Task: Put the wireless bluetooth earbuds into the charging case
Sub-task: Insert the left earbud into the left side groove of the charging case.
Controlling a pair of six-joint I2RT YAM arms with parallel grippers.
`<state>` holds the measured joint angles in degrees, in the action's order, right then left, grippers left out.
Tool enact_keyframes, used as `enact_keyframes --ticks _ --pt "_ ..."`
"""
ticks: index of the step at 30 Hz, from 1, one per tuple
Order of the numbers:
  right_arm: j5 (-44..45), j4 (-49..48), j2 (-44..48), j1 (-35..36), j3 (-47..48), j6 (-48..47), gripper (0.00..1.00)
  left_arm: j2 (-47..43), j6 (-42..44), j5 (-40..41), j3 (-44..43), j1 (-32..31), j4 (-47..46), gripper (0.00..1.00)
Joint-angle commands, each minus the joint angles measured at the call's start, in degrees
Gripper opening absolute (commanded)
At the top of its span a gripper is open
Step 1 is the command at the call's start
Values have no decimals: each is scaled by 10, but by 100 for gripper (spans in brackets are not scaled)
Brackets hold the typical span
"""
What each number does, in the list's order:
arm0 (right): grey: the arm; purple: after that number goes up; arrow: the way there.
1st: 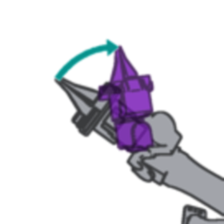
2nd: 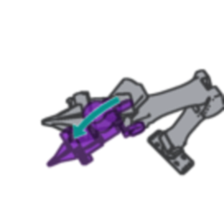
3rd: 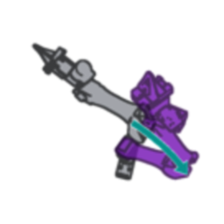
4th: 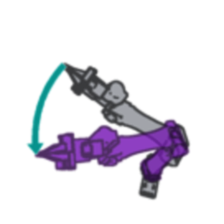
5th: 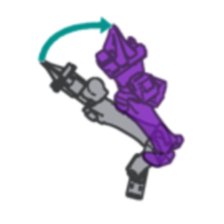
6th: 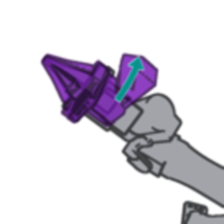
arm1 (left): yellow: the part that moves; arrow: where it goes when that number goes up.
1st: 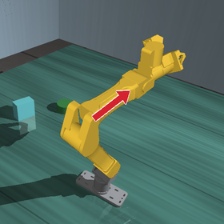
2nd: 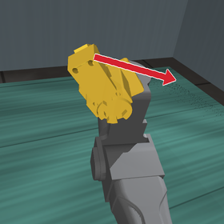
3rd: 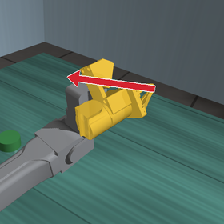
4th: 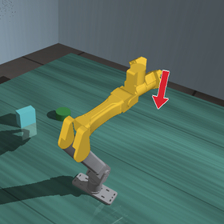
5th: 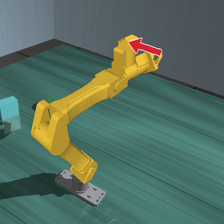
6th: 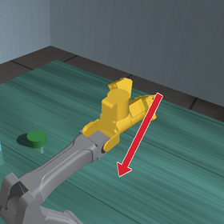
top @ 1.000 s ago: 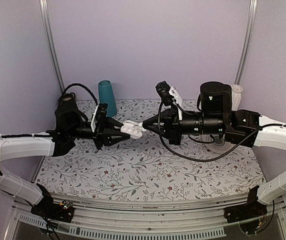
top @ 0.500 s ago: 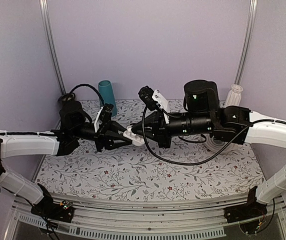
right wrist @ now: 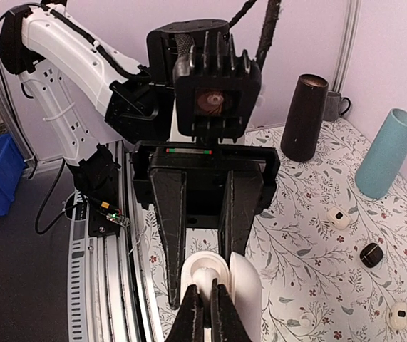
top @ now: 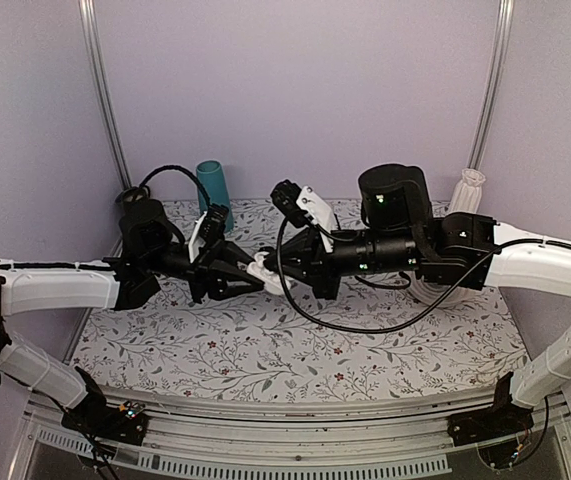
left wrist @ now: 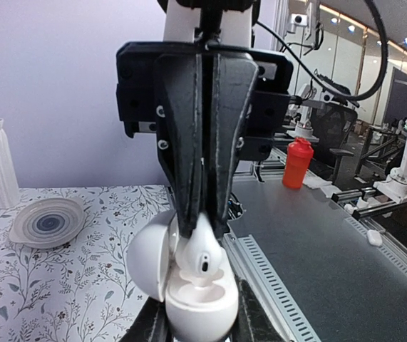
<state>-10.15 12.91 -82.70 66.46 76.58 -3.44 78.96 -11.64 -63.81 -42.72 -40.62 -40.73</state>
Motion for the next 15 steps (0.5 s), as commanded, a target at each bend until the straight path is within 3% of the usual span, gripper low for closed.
enact_keyframes --ticks 1,15 --pt "16 0 -5 8 13 -3 2 2 2 -5 -19 -9 8 0" --pt "41 37 -36 17 32 -11 2 -1 10 0 -31 -12 30 0"
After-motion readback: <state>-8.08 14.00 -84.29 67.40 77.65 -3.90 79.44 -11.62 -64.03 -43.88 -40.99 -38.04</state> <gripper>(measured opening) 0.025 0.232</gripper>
